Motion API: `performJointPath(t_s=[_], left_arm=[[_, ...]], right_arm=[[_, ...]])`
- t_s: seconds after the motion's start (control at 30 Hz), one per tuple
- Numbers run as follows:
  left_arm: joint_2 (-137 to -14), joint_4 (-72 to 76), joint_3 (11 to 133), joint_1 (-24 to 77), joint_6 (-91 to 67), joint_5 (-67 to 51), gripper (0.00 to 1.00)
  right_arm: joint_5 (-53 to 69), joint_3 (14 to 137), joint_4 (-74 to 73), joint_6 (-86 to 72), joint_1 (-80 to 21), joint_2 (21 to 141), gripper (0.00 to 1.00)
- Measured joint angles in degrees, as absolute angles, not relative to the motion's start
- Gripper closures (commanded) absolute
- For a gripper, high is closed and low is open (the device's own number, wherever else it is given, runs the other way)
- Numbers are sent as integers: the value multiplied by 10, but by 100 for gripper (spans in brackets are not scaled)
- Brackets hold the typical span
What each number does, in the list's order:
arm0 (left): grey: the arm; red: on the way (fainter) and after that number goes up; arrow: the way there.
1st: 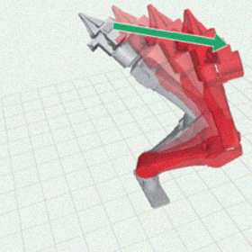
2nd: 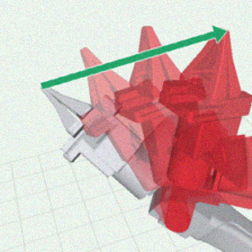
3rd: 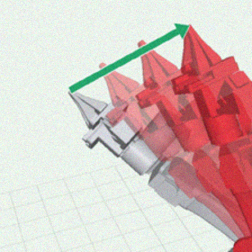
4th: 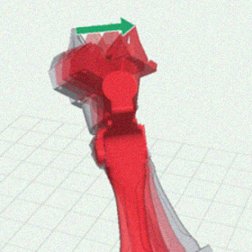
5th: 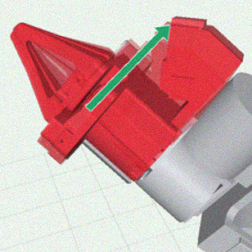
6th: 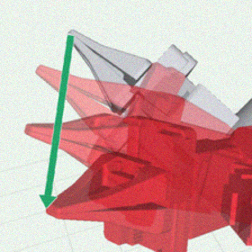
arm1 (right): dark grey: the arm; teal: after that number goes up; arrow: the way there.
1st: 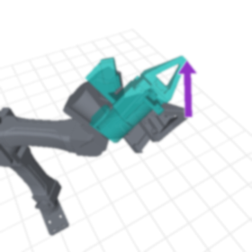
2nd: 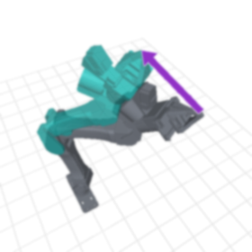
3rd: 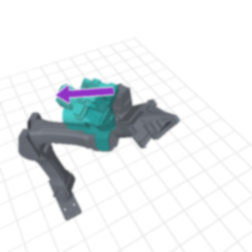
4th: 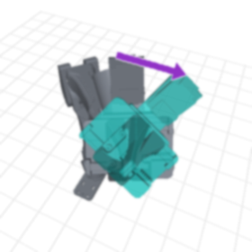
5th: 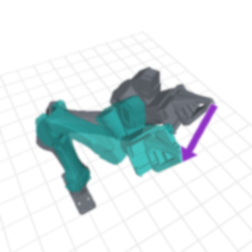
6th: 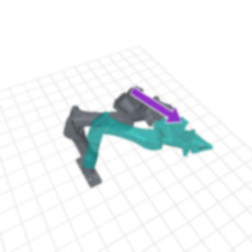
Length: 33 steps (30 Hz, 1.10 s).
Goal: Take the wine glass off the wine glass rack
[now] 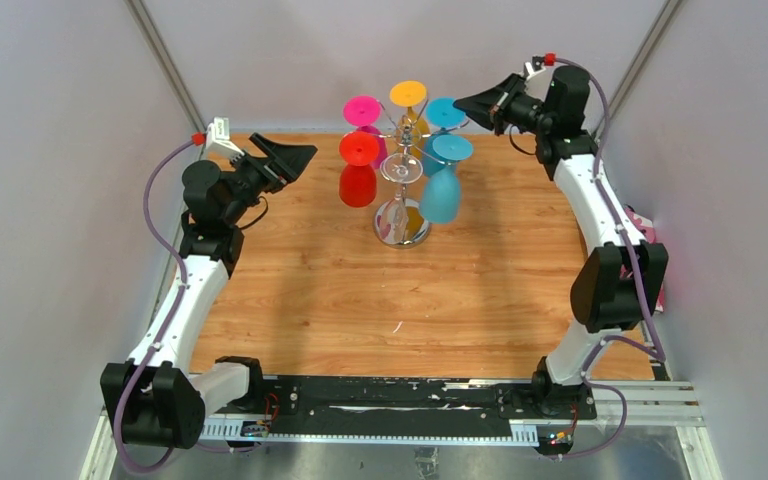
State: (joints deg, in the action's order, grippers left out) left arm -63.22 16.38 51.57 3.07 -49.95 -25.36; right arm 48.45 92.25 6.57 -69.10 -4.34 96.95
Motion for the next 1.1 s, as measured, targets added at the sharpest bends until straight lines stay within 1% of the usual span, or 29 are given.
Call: performJointPath(t_s=[0.17,0.37,0.77,0.9,1.0,1.1], left_arm=[[-631,161,511,31,-499,-254,7],[-622,145,510,31,-492,-253,7],[-595,113,511,31,-467,-236,6],[-593,98,513,31,-458,-229,6],[-593,86,532,31,-454,-230,6],[-591,83,564,31,-451,-230,3]], right_arm=[[484,967,65,-693,-65,1021,100],[475,993,61,-689,-56,1043,100],[470,995,60,-691,55,1064,100],[474,946,65,-689,89,1029,100],[481,895,60,-678,108,970,100],[484,869,42,-650,118,889,100]])
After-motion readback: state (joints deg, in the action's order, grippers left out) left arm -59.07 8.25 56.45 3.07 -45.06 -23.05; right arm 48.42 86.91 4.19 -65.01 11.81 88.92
